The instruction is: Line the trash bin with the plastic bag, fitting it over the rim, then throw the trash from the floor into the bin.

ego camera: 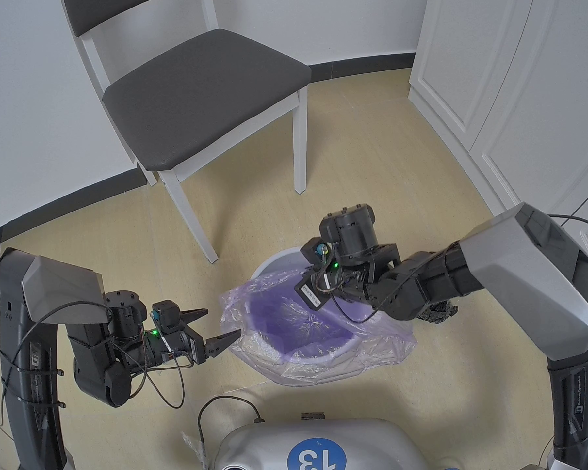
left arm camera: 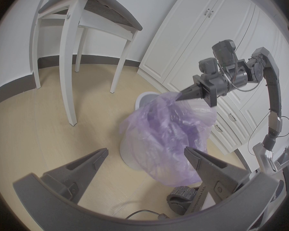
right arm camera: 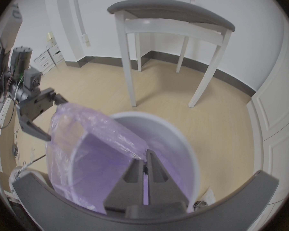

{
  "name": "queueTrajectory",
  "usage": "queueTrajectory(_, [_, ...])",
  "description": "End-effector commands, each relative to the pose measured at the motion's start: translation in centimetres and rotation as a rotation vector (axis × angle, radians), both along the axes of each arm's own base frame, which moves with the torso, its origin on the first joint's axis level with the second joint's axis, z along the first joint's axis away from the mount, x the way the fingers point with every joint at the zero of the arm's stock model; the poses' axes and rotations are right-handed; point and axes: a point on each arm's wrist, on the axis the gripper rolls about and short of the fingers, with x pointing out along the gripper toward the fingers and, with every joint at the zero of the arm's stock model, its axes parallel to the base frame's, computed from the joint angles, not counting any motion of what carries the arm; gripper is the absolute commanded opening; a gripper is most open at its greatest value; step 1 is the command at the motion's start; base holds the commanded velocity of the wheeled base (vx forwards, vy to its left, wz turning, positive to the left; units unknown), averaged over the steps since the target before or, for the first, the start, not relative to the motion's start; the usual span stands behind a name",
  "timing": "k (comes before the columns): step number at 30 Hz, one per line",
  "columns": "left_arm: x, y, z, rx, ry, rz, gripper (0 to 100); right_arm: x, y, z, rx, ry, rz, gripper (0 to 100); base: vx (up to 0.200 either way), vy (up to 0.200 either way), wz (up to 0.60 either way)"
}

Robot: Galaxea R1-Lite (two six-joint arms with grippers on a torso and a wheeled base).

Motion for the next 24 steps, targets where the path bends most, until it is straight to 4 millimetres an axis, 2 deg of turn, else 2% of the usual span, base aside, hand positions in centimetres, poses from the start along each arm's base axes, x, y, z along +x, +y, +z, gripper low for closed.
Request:
queueTrajectory(1, [0.3,0.4,0.4,-0.005,-0.028,0.014,100,1.9,0.3,1.1,0.022,-0.032,-0.018,0,0.000,0.000,0.00])
queueTrajectory(13, [0.7,0.9,0.6,-0.006,-0.043,0.030,100,5.1,2.1,-0.1,0.027,-0.094,-0.025,0,0.000,0.000,0.00])
queueTrajectory(14, [0.7,0.9,0.6,-0.006,-0.043,0.030,100,5.1,2.1,-0.1,0.027,-0.094,-0.025,100,0.000,0.000,0.00])
queueTrajectory(16, [0.7,0.9,0.6,-0.006,-0.043,0.030,100,5.4,2.0,-0.5,0.012,-0.100,-0.030,100,0.000,0.000,0.00])
queueTrajectory(24, [0.7,0.9,0.6,-0.006,-0.045,0.030,100,5.6,1.6,0.5,0.035,-0.128,-0.041,100,0.000,0.000,0.00])
